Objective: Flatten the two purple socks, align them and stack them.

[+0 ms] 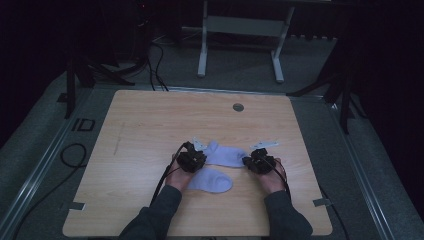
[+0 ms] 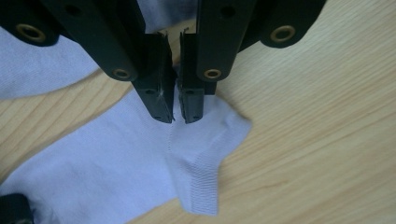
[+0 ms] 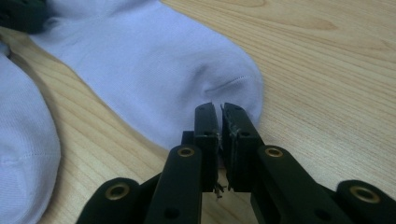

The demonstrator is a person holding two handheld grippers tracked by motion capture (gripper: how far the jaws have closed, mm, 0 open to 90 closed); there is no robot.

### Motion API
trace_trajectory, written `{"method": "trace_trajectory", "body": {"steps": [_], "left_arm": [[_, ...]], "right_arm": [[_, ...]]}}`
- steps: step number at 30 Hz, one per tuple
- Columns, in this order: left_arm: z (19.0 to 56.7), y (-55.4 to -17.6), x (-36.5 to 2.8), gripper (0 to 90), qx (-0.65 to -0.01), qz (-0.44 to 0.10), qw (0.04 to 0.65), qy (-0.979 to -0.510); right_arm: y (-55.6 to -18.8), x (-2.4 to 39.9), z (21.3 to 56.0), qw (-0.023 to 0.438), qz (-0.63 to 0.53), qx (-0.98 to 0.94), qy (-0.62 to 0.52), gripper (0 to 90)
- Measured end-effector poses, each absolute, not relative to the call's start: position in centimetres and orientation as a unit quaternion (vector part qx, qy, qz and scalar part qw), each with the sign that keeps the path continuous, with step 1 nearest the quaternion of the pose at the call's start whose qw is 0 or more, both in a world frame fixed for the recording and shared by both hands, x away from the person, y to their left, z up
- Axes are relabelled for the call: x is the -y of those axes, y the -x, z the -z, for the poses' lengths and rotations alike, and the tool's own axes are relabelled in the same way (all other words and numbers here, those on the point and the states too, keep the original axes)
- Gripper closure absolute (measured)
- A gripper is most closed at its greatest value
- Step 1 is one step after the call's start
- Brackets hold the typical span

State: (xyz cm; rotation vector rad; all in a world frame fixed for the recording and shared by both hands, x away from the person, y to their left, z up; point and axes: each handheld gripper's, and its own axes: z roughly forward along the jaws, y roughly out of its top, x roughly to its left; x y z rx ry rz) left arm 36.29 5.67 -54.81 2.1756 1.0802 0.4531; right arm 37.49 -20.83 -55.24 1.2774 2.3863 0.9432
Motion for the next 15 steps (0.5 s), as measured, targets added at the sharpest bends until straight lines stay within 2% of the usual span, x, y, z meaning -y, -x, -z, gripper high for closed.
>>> {"method": "trace_trajectory", "body": {"steps": [15], "left_arm": [[53.1, -34.1, -9.0, 75.2, -0.431, -0.169, 0.357, -0.811]], "right_arm": [[-37.1, 20.6, 53.8, 0.148, -0.335, -0.827, -0.427, 70.9]]}}
